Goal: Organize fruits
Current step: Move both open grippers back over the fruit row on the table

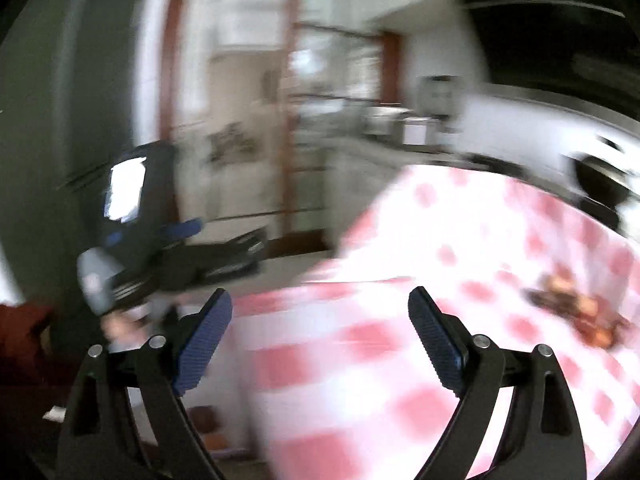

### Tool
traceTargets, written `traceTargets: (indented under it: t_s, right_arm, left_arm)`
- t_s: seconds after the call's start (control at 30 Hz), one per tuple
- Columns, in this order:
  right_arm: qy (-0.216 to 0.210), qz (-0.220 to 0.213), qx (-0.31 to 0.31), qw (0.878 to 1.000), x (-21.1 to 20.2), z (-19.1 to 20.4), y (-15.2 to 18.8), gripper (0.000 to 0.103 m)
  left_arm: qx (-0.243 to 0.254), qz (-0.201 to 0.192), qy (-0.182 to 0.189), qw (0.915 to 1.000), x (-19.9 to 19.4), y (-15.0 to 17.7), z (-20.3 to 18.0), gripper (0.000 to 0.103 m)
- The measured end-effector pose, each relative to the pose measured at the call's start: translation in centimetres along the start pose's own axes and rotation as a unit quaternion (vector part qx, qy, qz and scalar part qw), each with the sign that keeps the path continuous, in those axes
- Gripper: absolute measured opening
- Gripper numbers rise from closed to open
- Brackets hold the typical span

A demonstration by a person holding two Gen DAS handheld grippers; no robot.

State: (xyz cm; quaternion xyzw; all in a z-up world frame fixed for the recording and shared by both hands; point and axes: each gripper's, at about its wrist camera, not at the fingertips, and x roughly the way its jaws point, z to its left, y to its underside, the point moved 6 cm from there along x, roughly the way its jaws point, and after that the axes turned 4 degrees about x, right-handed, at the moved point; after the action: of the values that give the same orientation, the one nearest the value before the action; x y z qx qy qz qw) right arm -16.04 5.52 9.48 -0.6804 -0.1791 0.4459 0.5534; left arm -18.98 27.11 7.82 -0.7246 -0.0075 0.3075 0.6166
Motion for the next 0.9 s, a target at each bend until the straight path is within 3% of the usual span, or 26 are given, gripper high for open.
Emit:
traceTargets:
  t_s: [0.07,0.13,0.2,0.3,0.4,0.53,0.67,0.8,0.9]
  right_arm:
    - [0.057,0.005,0.036,0.998,-0.2,-5.5,-0.6,0.087]
    - [0.107,0.005,0.074,0.991,-0.5,-10.8,-0.6,0.087]
    - [0.154,0.003,0.104,0.983,-0.1,-16.9,-0.6,0.087]
    - [0.220,0.004,0.173,0.960,-0.2,-25.5,0.6,0.087]
    - [0.257,0.001,0.219,0.941,-0.6,-30.3,2.3,0.087]
    - [0.280,0.009,0.276,0.920,0.4,-36.3,5.9,0.087]
    - [0.283,0.020,0.301,0.911,1.0,-37.7,8.7,0.087]
    - [0.287,0.022,0.315,0.904,1.8,-38.8,9.9,0.087]
    - [0.267,0.019,0.357,0.895,2.1,-39.6,10.7,0.087]
  left_arm:
    - [0.021,0.018,0.069,0.9972,1.9,-1.3,-6.9,0.101]
    - [0.036,0.024,0.110,0.9930,4.4,-2.0,-12.8,0.101]
    - [0.050,0.029,0.130,0.9899,7.0,-2.4,-18.1,0.101]
    - [0.061,0.052,0.148,0.9858,11.4,-2.2,-25.4,0.101]
    - [0.040,0.073,0.158,0.9840,15.1,-1.9,-31.5,0.101]
    - [-0.021,0.094,0.167,0.9813,18.6,-1.3,-34.4,0.101]
    - [-0.073,0.122,0.177,0.9739,21.5,-0.9,-35.4,0.101]
    - [-0.103,0.142,0.220,0.9596,23.6,-0.7,-36.4,0.101]
    - [-0.112,0.151,0.254,0.9488,23.8,-0.5,-36.4,0.101]
